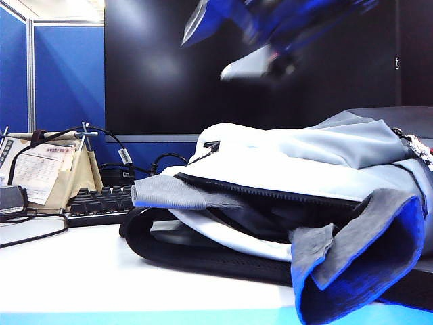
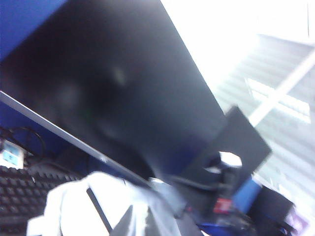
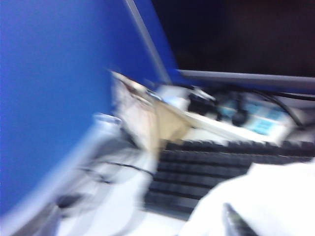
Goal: Take the gray clothes out of the backpack.
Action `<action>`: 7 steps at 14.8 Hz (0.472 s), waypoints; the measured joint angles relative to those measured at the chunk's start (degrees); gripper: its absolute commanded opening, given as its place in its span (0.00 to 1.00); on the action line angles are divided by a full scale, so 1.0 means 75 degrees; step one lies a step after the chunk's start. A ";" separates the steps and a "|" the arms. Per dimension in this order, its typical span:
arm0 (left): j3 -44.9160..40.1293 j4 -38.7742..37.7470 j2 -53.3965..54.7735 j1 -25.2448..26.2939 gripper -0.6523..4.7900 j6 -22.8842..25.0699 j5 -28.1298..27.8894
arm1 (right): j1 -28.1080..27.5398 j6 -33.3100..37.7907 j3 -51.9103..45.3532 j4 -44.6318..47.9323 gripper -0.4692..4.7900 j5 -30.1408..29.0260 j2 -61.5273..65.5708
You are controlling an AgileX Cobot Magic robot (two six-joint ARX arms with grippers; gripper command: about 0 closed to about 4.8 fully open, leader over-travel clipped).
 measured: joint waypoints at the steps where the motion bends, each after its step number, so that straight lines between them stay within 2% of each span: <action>1: 0.0000 -0.0006 0.0000 0.0000 0.18 0.0017 0.0131 | 0.0219 -0.0224 -0.0003 0.0000 1.00 0.0624 0.0216; 2: 0.0000 -0.0006 0.0000 0.0000 0.18 0.0020 0.0213 | 0.0382 -0.0437 0.0009 0.0044 1.00 0.1253 0.0425; 6: 0.0000 -0.0006 0.0000 0.0000 0.18 0.0038 0.0291 | 0.0562 -0.1055 0.0181 -0.0023 1.00 0.2387 0.1486; 7: 0.0000 -0.0003 0.0000 0.0000 0.18 0.0038 0.0332 | 0.0557 -0.1081 0.0309 -0.0131 0.86 0.2451 0.1781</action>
